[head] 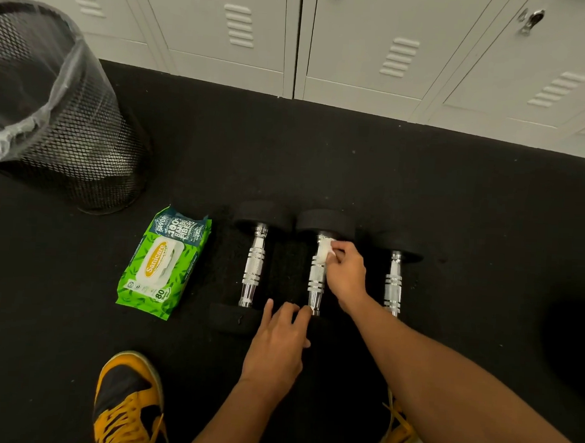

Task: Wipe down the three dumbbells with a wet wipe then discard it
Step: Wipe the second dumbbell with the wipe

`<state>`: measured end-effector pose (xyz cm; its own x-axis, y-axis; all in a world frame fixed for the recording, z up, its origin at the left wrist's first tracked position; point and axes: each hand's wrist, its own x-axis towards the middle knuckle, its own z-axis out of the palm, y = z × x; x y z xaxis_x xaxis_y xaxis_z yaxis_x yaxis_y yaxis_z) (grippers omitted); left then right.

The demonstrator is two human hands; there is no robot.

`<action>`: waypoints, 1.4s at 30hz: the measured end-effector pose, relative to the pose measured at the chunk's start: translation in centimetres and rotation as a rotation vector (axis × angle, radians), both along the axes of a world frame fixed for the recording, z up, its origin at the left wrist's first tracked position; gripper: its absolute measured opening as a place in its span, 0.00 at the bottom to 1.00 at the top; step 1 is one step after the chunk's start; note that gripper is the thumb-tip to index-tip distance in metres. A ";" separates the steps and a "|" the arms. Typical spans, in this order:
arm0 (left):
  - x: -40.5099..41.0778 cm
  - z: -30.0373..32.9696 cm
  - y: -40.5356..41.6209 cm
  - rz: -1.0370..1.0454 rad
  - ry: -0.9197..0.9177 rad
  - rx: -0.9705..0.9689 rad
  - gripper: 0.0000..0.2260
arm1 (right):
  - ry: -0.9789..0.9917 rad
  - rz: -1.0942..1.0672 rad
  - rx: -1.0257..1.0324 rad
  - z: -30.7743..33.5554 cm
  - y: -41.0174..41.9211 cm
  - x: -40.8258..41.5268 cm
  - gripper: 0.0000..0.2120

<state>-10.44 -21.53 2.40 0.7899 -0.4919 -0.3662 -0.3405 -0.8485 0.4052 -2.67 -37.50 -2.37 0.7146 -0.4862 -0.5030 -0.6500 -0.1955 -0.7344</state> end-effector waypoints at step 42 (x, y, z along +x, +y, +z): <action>0.8 0.4 -0.5 0.020 0.034 0.073 0.24 | 0.088 -0.570 0.646 -1.8 -0.8 3.2 0.13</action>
<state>-9.64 -22.01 2.81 0.7861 -0.4470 -0.4268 -0.3101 -0.8827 0.3531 0.56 -38.28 -4.16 0.3939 -0.3580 -0.8466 -0.5816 0.6162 -0.5311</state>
